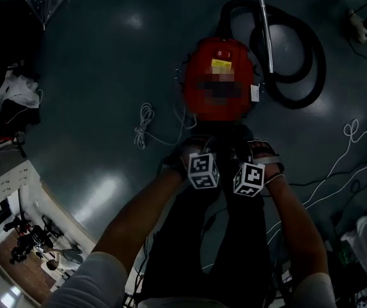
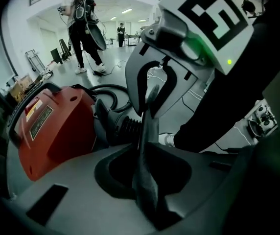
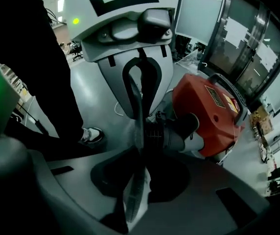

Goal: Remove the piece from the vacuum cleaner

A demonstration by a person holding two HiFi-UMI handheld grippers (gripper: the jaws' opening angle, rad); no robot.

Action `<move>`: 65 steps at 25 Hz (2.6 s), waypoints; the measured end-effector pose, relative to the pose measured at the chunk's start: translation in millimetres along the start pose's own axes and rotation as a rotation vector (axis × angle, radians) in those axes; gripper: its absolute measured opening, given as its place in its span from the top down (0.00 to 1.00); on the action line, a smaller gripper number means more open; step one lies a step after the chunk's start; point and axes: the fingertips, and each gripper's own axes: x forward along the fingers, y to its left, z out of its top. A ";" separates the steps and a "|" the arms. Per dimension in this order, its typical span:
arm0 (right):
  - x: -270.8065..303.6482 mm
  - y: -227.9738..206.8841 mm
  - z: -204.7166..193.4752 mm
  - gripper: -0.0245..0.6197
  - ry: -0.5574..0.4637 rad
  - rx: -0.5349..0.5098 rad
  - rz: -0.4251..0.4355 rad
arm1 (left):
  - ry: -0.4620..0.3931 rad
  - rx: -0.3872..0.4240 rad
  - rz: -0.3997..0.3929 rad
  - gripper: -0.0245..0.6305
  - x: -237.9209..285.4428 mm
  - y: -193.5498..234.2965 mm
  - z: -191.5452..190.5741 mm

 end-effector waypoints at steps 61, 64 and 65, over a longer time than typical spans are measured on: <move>-528.6 108.5 228.2 0.89 -0.182 0.117 0.080 | -0.128 0.131 -0.212 0.91 -514.4 -180.1 174.6; -532.3 111.2 228.5 0.89 -0.185 0.117 0.077 | -0.131 0.140 -0.215 0.91 -517.1 -183.0 176.6; -533.1 112.2 229.1 0.89 -0.184 0.117 0.078 | -0.132 0.141 -0.218 0.91 -518.0 -184.3 176.4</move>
